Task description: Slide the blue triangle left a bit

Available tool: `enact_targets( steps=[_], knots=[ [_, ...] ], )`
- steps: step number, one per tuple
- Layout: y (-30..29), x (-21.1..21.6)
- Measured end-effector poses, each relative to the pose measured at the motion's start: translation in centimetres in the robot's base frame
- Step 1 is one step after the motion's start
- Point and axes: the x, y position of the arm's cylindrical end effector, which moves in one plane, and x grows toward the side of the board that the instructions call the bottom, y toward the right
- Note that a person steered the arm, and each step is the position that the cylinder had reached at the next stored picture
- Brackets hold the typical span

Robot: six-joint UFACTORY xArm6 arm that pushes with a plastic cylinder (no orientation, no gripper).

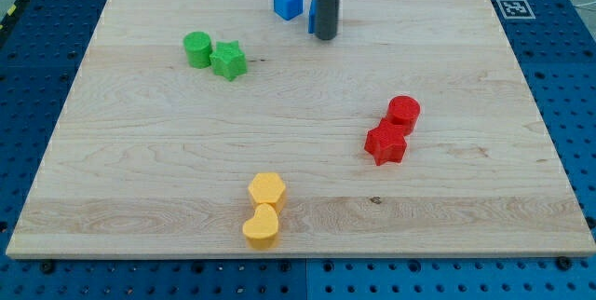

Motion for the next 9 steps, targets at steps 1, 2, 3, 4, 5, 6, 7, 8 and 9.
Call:
enact_targets(
  steps=[1, 2, 3, 4, 5, 6, 7, 8, 9],
  knots=[
    [3.0, 0.0],
    [3.9, 0.0],
    [3.7, 0.0],
    [3.1, 0.0],
    [2.4, -0.2],
    [2.0, -1.3],
    [1.6, -2.6],
    [1.3, -3.7],
    [1.1, -3.9]
  ],
)
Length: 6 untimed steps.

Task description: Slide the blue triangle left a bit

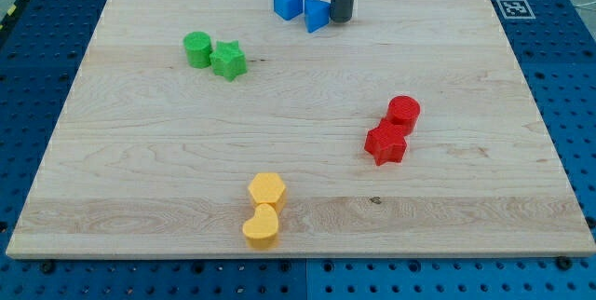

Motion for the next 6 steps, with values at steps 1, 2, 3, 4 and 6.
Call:
enact_targets(
  steps=[1, 2, 3, 4, 6],
  knots=[
    [0.2, -0.7],
    [1.0, -0.8],
    [1.2, -0.2],
    [1.2, 0.3],
    [-0.4, 0.5]
  ],
)
